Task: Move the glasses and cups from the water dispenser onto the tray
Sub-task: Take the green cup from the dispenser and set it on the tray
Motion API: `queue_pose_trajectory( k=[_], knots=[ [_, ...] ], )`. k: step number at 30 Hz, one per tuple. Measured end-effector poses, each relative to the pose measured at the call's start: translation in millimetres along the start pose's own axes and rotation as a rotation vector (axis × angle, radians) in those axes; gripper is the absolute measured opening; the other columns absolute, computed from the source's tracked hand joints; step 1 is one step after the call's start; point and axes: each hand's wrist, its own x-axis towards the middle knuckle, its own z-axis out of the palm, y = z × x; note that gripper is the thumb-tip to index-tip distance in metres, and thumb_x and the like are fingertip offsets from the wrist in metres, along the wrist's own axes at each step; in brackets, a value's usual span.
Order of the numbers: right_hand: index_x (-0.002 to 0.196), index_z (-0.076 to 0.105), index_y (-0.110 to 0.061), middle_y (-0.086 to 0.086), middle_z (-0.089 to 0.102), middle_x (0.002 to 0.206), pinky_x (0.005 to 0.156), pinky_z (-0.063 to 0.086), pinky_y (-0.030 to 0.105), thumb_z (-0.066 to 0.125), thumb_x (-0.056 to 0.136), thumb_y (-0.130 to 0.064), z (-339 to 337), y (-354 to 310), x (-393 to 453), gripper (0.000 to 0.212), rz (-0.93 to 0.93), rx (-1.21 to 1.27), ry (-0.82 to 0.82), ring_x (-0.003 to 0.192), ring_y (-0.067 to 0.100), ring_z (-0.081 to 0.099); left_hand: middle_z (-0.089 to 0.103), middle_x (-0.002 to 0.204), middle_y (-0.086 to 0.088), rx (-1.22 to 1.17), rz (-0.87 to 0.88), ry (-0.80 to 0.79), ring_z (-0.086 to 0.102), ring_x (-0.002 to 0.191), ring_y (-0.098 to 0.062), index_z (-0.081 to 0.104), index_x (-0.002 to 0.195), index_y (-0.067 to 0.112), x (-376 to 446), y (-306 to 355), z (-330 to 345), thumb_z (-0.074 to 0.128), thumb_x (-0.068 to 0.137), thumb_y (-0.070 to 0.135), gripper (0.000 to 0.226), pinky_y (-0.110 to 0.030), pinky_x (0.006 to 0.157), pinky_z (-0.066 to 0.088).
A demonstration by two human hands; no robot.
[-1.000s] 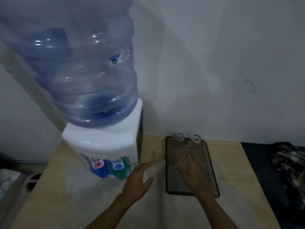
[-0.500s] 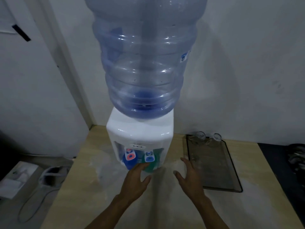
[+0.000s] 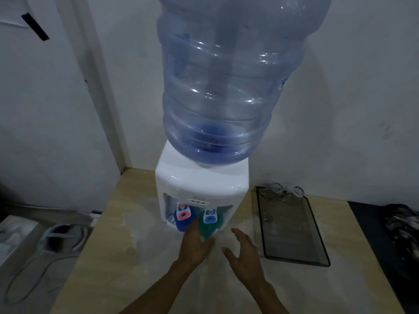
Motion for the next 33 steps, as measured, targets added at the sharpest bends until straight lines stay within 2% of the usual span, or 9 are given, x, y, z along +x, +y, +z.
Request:
queue_pose_trajectory(
  k=[3,5,10,15,19,23,25,28,33],
  knots=[
    [0.148,0.048,-0.019,0.002,0.055,0.145,0.11,0.042,0.028,0.076,0.09,-0.033,-2,1,-2,0.066,0.007,0.015,0.015,0.13,0.016,0.053,0.058,0.136,0.0,0.045,-0.05,-0.01,0.058,0.123,-0.02,0.04,0.143,0.026,15,-3,12,0.084,0.077,0.03,0.079,-0.041,0.103,0.052],
    [0.148,0.048,-0.019,0.001,0.055,0.144,0.11,0.042,0.028,0.076,0.09,-0.032,-5,3,-3,0.065,0.009,0.014,0.03,0.13,0.016,0.053,0.061,0.128,-0.002,0.066,-0.063,0.008,0.061,0.116,-0.023,0.042,0.139,0.025,21,-3,15,0.083,0.077,0.027,0.075,-0.043,0.098,0.054],
    [0.148,0.047,-0.022,-0.001,0.054,0.144,0.11,0.042,0.03,0.075,0.091,-0.034,-10,7,-4,0.065,0.026,0.008,0.05,0.13,0.015,0.052,0.065,0.114,-0.004,0.118,-0.04,0.039,0.064,0.104,-0.026,0.049,0.13,0.021,28,1,17,0.082,0.079,0.021,0.061,-0.041,0.089,0.056],
    [0.148,0.046,-0.025,-0.005,0.053,0.143,0.11,0.043,0.03,0.075,0.091,-0.035,-11,10,-6,0.066,0.037,-0.002,0.04,0.129,0.013,0.052,0.064,0.113,-0.003,0.189,-0.077,0.015,0.063,0.103,-0.024,0.05,0.127,0.02,29,9,16,0.081,0.079,0.036,0.059,-0.038,0.089,0.055],
    [0.148,0.047,-0.024,-0.006,0.053,0.141,0.109,0.042,0.027,0.076,0.09,-0.032,-8,9,-10,0.065,0.056,0.005,0.012,0.128,0.013,0.053,0.062,0.112,0.017,0.087,-0.102,-0.029,0.063,0.111,-0.012,0.049,0.118,0.038,25,17,19,0.076,0.085,0.044,0.044,-0.021,0.098,0.048],
    [0.149,0.046,-0.023,-0.004,0.053,0.142,0.109,0.043,0.029,0.076,0.09,-0.032,-3,10,-14,0.066,0.084,-0.002,-0.014,0.128,0.014,0.052,0.066,0.112,0.011,0.079,-0.212,-0.067,0.066,0.105,-0.015,0.056,0.115,0.028,18,16,17,0.082,0.077,0.049,0.051,-0.033,0.096,0.056],
    [0.148,0.048,-0.022,-0.002,0.055,0.142,0.109,0.045,0.032,0.077,0.09,-0.03,-1,11,-17,0.066,0.105,0.018,-0.021,0.128,0.016,0.053,0.066,0.114,0.006,0.112,-0.237,-0.085,0.066,0.104,-0.016,0.056,0.117,0.023,9,13,15,0.082,0.075,0.054,0.058,-0.031,0.093,0.056],
    [0.146,0.05,-0.022,-0.001,0.057,0.141,0.107,0.048,0.037,0.079,0.088,-0.029,2,14,-22,0.065,0.17,0.095,-0.016,0.126,0.016,0.056,0.067,0.113,0.004,0.122,-0.257,-0.085,0.066,0.097,-0.014,0.056,0.112,0.024,-5,11,14,0.084,0.072,0.052,0.057,-0.029,0.086,0.058],
    [0.137,0.057,-0.027,0.004,0.065,0.127,0.093,0.054,0.033,0.083,0.085,-0.028,2,17,-29,0.058,0.419,0.352,0.006,0.112,0.019,0.065,0.065,0.113,0.006,0.07,-0.262,-0.1,0.062,0.096,-0.011,0.052,0.113,0.028,-29,14,15,0.086,0.074,0.041,0.053,-0.029,0.087,0.057]
  ],
)
